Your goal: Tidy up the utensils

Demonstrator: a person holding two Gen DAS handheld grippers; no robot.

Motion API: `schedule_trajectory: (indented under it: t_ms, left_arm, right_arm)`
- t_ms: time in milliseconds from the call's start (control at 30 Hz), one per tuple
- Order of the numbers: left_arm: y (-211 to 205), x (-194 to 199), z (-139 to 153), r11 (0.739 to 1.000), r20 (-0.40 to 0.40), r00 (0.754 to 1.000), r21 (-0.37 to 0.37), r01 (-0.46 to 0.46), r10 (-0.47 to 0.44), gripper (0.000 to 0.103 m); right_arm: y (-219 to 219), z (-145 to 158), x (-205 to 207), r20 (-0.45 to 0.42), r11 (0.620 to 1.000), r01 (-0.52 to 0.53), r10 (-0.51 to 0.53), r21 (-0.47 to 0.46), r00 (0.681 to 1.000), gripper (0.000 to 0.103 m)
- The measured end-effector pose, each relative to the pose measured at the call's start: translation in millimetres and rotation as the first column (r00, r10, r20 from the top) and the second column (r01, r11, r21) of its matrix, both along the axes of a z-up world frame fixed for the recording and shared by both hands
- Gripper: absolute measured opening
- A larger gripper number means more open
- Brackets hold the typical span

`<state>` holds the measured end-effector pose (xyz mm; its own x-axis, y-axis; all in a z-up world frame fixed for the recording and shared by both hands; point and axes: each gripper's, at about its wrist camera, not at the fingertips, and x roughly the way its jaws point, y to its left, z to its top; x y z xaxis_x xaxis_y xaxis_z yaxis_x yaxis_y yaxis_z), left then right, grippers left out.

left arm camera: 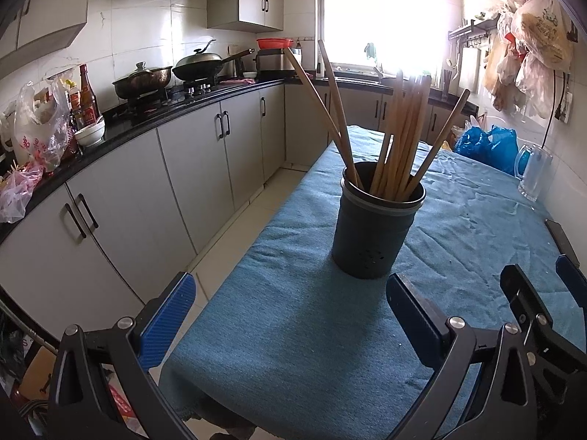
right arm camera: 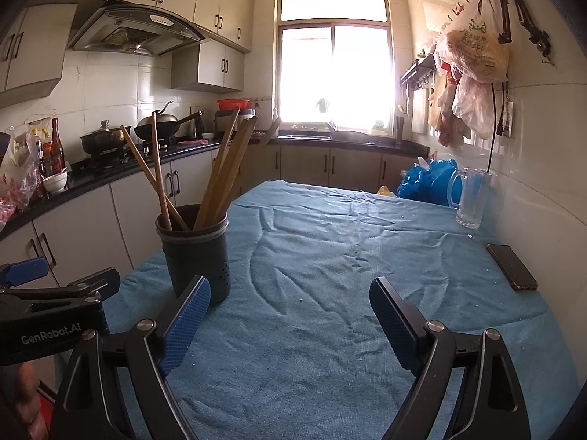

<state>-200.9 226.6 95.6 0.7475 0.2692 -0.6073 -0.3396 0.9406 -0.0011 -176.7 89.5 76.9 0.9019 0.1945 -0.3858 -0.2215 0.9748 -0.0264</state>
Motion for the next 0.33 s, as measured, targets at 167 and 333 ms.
schedule_trajectory:
  t_ms: [167,333]
  left_arm:
    - [2.0,0.1,0.3,1.0,-0.001,1.0,-0.003,-0.008,0.008,0.103]
    - [1.5,0.0,1.0,1.0,-0.004,1.0,-0.006,0.0,0.0,0.103]
  right_arm:
    - [-0.2,-0.7,1.1,-0.01,1.0,-0.003,0.003,0.005,1.0,0.092]
    - [-0.2,-1.3,1.4,-0.014,1.0,-0.01,0.01,0.007,1.0,0.092]
